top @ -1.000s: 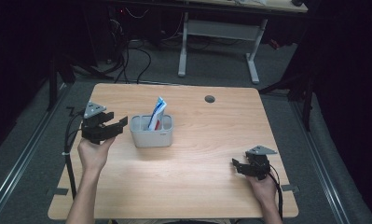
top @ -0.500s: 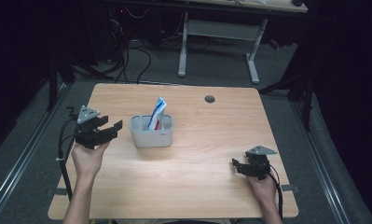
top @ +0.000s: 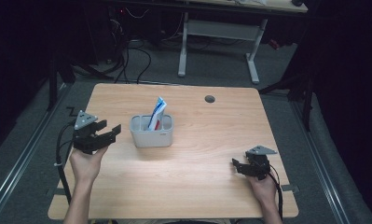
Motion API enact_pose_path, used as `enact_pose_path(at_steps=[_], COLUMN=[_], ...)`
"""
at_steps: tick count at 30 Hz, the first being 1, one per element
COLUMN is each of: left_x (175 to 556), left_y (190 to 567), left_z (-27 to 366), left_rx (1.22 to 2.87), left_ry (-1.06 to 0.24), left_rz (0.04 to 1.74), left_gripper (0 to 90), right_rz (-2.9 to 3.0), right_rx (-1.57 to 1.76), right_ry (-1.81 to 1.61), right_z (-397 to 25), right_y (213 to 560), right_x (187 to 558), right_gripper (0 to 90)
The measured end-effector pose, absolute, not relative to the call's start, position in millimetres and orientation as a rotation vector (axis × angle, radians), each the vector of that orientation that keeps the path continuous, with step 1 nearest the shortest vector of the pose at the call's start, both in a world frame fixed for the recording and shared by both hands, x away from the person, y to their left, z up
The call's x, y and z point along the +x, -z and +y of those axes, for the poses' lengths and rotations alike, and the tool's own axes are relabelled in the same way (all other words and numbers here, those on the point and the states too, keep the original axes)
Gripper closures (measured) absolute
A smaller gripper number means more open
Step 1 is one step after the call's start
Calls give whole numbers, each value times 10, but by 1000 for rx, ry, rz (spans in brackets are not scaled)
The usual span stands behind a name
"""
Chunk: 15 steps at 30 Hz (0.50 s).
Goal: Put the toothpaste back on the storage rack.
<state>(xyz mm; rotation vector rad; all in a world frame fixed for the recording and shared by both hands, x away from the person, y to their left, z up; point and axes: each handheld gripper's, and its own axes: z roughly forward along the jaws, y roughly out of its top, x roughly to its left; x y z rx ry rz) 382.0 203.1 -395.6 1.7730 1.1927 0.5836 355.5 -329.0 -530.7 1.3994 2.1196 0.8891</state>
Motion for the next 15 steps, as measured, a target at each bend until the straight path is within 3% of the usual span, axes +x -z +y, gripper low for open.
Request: enact_pose_path(at_steps=[15], left_x=[3740], left_y=[4066], left_z=[2028], left_rx=[1785], left_ry=[-569], left_rz=[1182], left_gripper=[417], right_rz=[2120], right_rx=[1399], right_ry=[-890], right_z=[-3291], right_y=[5307], right_x=[3555], right_gripper=[295])
